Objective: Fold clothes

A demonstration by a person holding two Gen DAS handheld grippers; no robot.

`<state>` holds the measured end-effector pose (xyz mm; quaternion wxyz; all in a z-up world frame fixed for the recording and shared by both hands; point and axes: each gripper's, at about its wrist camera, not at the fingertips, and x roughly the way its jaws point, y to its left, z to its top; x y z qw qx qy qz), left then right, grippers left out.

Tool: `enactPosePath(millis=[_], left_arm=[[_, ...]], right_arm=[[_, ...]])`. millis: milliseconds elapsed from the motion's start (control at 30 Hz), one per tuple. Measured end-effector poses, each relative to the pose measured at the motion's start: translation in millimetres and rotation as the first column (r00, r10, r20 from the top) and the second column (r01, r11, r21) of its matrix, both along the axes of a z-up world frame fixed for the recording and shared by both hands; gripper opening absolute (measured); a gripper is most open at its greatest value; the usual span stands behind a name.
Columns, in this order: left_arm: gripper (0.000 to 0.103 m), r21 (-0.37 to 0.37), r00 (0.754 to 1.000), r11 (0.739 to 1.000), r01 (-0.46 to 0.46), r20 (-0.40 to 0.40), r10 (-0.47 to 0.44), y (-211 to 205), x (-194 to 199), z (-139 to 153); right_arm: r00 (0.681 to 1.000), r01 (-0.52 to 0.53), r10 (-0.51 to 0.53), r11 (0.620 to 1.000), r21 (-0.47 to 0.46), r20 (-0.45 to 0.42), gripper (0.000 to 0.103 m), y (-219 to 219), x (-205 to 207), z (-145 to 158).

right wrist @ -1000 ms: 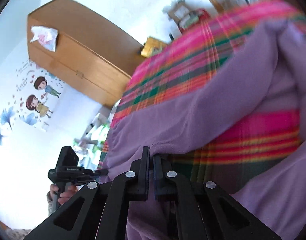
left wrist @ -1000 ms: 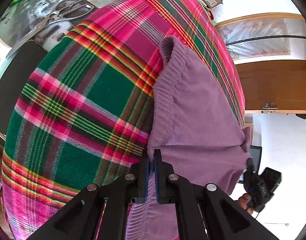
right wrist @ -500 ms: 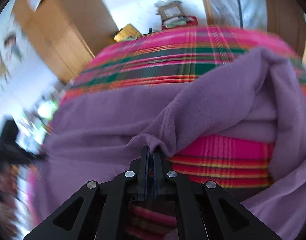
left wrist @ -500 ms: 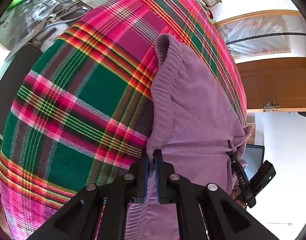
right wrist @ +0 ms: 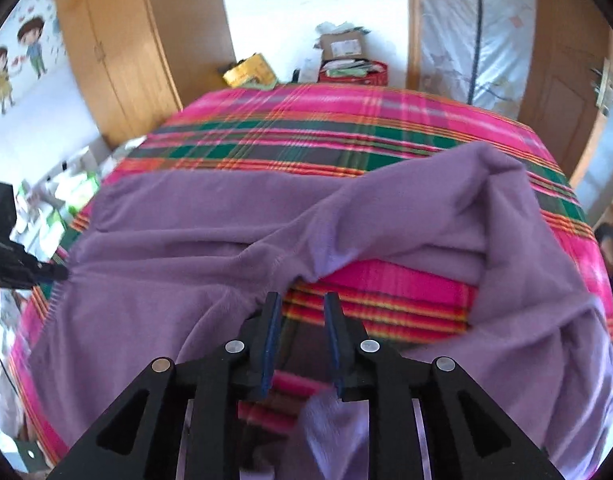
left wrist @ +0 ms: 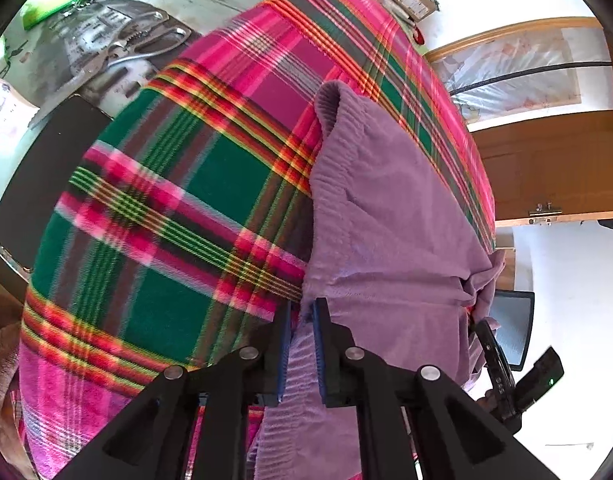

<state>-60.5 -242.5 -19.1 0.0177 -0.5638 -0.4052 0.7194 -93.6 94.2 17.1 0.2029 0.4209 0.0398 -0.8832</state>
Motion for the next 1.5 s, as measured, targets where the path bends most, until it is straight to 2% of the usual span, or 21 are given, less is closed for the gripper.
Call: enactPosePath(millis=[67,167,300,367,500,667,833,867,900,933,1100,1200,1333,1400,1433,1500], left_arm=[[0.011,0.009,1.0,1.0,-0.006,-0.002,0.006,-1.3,4.5,0.2],[0.011,0.02,1.0,1.0,-0.013,-0.005,0.013,-1.4,11.7,-0.3],[0.011,0.021,1.0,1.0,-0.006,-0.001,0.006,1.2,19.3,-1.9],[0.011,0.016,1.0,1.0,-0.005,0.006,0.005,-0.6,24.8,-3.5],[0.011,0.015,1.0,1.0,0.008,0.023,-0.008,-2.0,33.9,-8.3],[0.011,0.021,1.0,1.0,0.018,0.018,-0.019,-4.4,43.6,-10.7],[0.011,0.037,0.999,0.999,0.033,0.005,-0.033,-11.7,53.2,-11.0],[0.011,0.039,0.999,0.999,0.034,0.005,-0.034,-12.4,53.7,-11.2],[0.011,0.037,0.999,0.999,0.039,0.004,-0.039,-14.1,55.3,-10.6],[0.011,0.036,0.999,0.998,0.044,0.003,-0.045,-15.8,56.9,-9.9],[0.012,0.041,0.998,0.998,0.055,0.003,-0.055,-22.2,61.7,-8.7],[0.015,0.054,0.998,0.997,0.059,-0.004,-0.059,-25.6,60.2,-8.9],[0.016,0.1,0.998,0.994,0.054,-0.023,-0.052,-31.7,57.0,-9.7],[0.019,0.121,0.999,0.992,0.042,-0.028,-0.039,-36.2,57.3,-10.5],[0.02,0.129,0.999,0.991,0.03,-0.027,-0.026,-38.4,58.5,-11.1],[0.021,0.147,1.0,0.989,0.012,-0.027,-0.008,-42.3,60.0,-12.5]], right_arm=[[0.999,-0.003,0.002,1.0,-0.017,-0.038,0.023,1.3,10.8,9.3],[0.989,-0.108,0.104,0.993,-0.042,-0.104,0.024,-17.7,38.6,19.5],[0.94,-0.311,0.302,0.949,-0.039,-0.16,0.025,-68.0,78.1,21.3],[0.903,-0.414,0.403,0.909,-0.048,-0.15,0.025,-94.8,97.0,14.6],[0.828,-0.556,0.55,0.831,-0.026,-0.113,0.025,-143.8,130.1,0.1],[0.769,-0.637,0.636,0.771,0.004,-0.065,0.025,-183.1,158.3,-16.9],[0.718,-0.685,0.694,0.719,0.116,-0.062,0.027,-211.8,186.8,-30.1],[0.709,-0.692,0.703,0.709,0.135,-0.058,0.031,-216.2,191.3,-32.6],[0.706,-0.691,0.706,0.704,0.163,-0.057,0.039,-220.7,195.4,-35.6],[0.705,-0.684,0.706,0.701,0.2,-0.066,0.041,-224.2,198.0,-38.0],[0.714,-0.612,0.688,0.703,0.363,-0.127,0.041,-235.4,209.4,-44.1],[0.747,-0.576,0.652,0.731,0.365,-0.127,0.041,-235.1,204.4,-47.8],[0.768,-0.566,0.628,0.756,0.329,-0.124,0.04,-230.7,200.3,-48.9],[0.769,-0.564,0.626,0.76,0.323,-0.13,0.028,-228.3,202.2,-50.0],[0.772,-0.561,0.621,0.765,0.316,-0.133,0.026,-226.7,202.4,-49.7],[0.785,-0.549,0.602,0.785,0.289,-0.144,0.015,-221.2,200.8,-46.9]])
